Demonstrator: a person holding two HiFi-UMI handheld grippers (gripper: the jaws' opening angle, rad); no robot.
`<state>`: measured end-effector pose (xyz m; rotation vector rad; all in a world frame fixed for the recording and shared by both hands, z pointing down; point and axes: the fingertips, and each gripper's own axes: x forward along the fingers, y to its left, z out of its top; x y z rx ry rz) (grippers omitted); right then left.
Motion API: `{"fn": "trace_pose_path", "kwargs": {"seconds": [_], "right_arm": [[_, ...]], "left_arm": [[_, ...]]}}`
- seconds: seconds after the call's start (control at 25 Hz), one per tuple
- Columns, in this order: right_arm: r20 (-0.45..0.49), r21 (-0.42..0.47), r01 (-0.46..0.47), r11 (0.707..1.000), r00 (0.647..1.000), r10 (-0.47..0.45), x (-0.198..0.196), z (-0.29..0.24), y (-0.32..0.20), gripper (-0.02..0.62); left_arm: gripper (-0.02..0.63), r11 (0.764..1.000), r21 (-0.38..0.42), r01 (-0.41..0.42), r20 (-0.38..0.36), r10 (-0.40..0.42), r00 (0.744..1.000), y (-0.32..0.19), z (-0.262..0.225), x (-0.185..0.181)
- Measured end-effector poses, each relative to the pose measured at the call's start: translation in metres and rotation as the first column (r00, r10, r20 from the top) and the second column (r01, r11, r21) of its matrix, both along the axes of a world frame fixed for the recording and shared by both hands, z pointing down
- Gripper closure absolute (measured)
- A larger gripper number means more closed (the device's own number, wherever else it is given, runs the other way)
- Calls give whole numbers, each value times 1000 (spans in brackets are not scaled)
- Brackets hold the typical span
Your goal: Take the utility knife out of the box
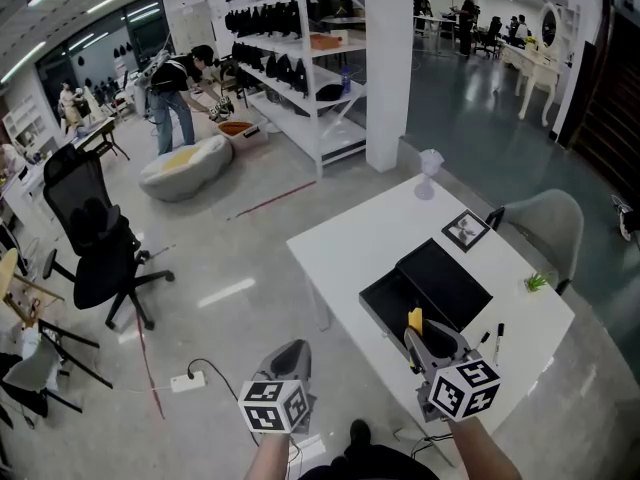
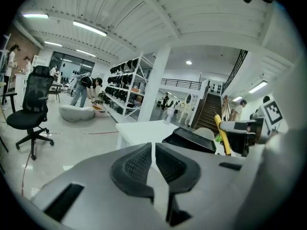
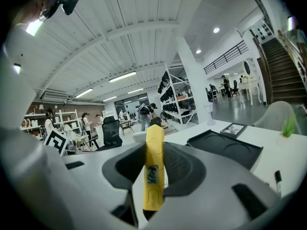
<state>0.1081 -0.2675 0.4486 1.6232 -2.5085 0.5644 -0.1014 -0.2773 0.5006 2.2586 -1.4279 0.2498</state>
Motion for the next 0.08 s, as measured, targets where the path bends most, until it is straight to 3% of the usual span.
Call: {"fn": "trace_pose_path", "kwargs": {"seconds": [0.08], "right_arm": [[4,2,-2,1000,1000,2,1,0,0,482]], "left_arm": [[580,1000,-1,2,2,-2,1000,1,1,0]]}}
